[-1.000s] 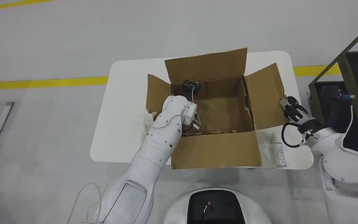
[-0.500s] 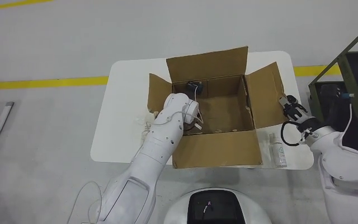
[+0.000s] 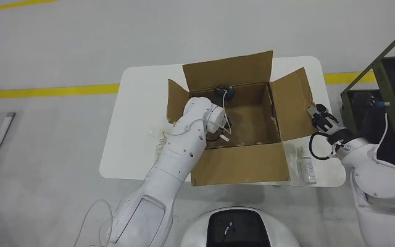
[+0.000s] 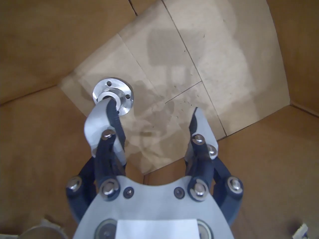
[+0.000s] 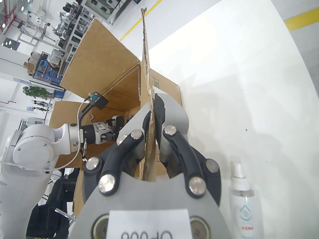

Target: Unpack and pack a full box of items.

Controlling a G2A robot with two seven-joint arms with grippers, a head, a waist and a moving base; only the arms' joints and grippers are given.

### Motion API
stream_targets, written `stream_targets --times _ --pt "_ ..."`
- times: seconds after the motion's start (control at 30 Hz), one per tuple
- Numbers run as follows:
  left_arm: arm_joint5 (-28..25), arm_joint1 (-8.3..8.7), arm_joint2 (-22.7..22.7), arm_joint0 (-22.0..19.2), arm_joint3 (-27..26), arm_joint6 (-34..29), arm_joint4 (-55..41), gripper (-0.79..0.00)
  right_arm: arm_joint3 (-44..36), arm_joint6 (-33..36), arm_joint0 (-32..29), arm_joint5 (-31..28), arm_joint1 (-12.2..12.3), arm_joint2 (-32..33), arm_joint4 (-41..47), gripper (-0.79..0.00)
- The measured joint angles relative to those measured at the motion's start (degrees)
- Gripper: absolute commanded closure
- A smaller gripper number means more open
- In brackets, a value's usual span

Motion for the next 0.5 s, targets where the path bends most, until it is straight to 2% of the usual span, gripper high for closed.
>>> stream_targets --times 0.03,0.1,0.37,0.5 --pt "0.5 0.12 -0.1 0.1 0.2 0.5 0.7 -0.785 0.0 -0.1 0.0 0.0 0.1 0.0 0.0 0.000" --pt "1.4 0.27 -0.1 0.1 0.8 1.4 2.2 -0.736 0.0 -0.2 0.0 -0.1 0.2 -0.1 0.1 0.000" --pt "3.2 0.11 -0.7 0.1 4.8 5.4 3.0 -0.699 -0.4 -0.5 -0.5 0.0 0.6 -0.3 0.3 0.000" --pt "3.1 -0.18 -1.7 -0.1 6.7 6.3 0.4 -0.745 -0.5 -0.7 -0.8 -0.1 0.8 -0.1 0.4 0.000"
